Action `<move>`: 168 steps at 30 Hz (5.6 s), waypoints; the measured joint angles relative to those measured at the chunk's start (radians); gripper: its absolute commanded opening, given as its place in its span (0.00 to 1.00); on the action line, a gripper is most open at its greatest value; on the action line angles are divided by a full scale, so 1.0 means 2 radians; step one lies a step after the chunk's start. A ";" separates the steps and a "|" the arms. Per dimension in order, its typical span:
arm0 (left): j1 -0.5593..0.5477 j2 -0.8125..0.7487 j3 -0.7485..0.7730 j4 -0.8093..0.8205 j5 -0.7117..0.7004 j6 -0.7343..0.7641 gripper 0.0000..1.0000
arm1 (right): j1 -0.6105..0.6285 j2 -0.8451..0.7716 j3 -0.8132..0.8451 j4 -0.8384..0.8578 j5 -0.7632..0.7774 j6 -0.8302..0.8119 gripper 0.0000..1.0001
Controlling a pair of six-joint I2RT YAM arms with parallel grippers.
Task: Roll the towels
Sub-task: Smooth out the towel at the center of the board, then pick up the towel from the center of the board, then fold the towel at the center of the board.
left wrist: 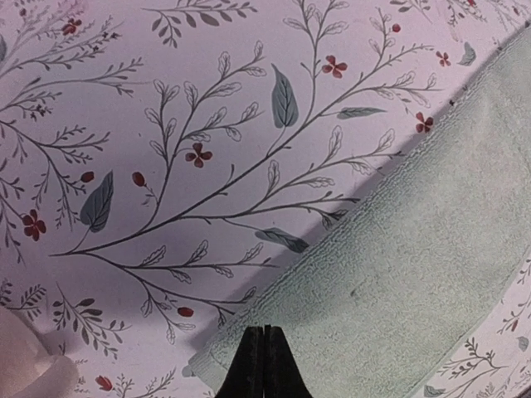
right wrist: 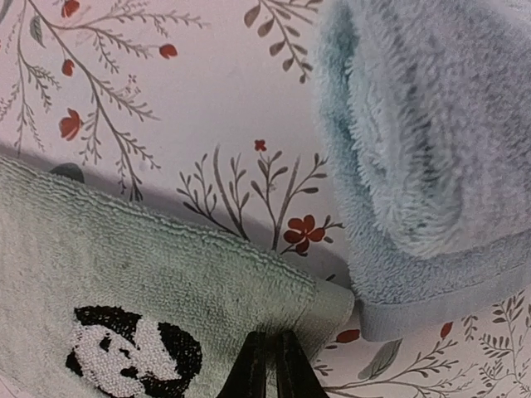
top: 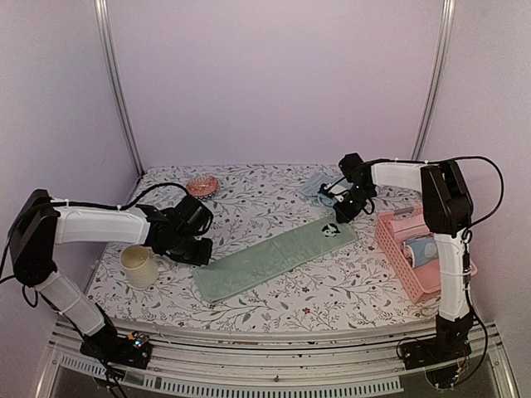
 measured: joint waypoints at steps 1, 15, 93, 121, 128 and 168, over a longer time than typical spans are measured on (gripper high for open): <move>0.000 0.005 -0.002 0.004 -0.002 -0.001 0.00 | 0.000 0.004 -0.005 0.002 0.003 0.002 0.10; -0.034 0.002 -0.038 0.032 0.000 0.006 0.00 | -0.012 -0.063 -0.063 0.006 -0.008 0.008 0.28; -0.066 0.021 -0.033 0.034 -0.034 0.041 0.43 | -0.055 -0.009 0.086 -0.139 -0.035 0.005 0.03; -0.066 0.017 -0.034 0.009 -0.068 0.032 0.46 | 0.018 -0.017 0.093 -0.185 -0.245 0.003 0.03; -0.066 0.008 -0.039 0.007 -0.069 0.022 0.45 | 0.054 -0.002 0.093 -0.194 -0.303 0.004 0.03; -0.066 -0.016 -0.144 0.197 0.033 -0.065 0.33 | 0.202 0.101 0.187 -0.109 -0.392 0.149 0.03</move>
